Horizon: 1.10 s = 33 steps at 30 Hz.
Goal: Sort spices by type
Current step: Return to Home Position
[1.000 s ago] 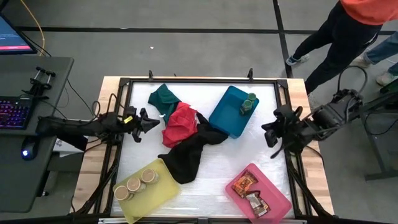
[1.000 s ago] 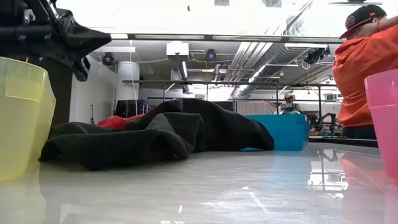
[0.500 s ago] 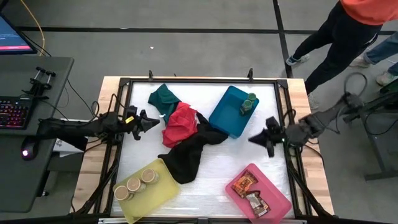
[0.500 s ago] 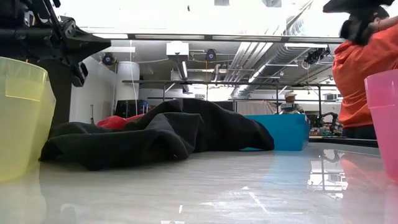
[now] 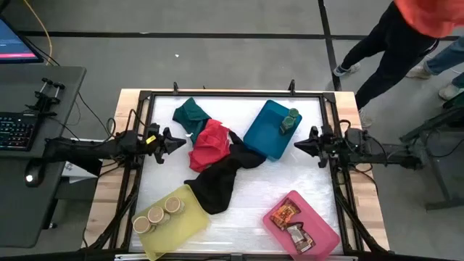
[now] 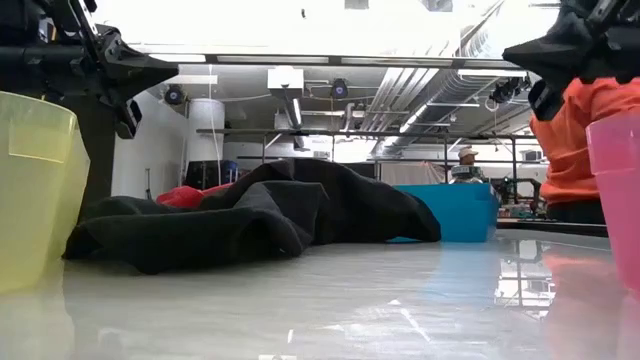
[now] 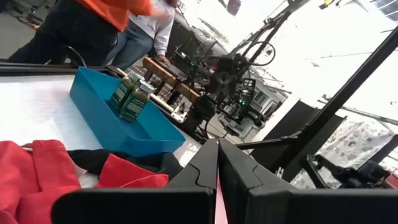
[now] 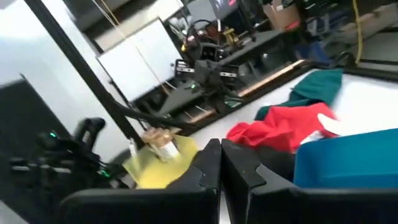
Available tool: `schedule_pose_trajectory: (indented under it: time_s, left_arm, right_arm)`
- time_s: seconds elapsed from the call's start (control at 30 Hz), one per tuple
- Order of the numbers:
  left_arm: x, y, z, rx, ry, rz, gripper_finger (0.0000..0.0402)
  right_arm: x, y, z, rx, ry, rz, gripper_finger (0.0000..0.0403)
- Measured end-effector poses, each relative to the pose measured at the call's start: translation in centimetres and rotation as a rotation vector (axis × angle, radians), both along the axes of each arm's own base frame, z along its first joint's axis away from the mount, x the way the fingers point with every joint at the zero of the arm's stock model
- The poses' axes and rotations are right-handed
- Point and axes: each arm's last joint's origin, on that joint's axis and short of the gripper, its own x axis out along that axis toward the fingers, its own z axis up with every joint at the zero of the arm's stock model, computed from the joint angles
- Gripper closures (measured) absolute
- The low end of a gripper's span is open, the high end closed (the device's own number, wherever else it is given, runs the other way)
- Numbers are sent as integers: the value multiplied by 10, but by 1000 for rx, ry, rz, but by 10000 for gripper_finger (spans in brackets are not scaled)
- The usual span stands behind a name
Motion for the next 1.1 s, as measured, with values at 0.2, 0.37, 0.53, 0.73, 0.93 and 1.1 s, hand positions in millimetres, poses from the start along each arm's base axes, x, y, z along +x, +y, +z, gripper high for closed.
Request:
schedule_pose_trajectory:
  time_s: [0.2,0.37,0.53,0.73,0.93,1.1]
  left_arm:
    - [0,0,0,0,0,0,401]
    - [0,0,0,0,0,0,401]
    - [0,0,0,0,0,0,401]
    - [0,0,0,-1,5,0,401]
    - [0,0,0,-1,7,0,401]
    - [0,0,0,-1,8,0,401]
  right_arm:
    - [3,0,-23,81,-85,27,403]
    - [6,-2,-44,33,-5,-26,403]
    - [7,-2,-54,158,108,-29,403]
    - [8,-2,-55,197,113,-29,402]
    - [7,-1,-53,195,91,-24,402]
    - [0,0,-44,189,-23,-9,402]
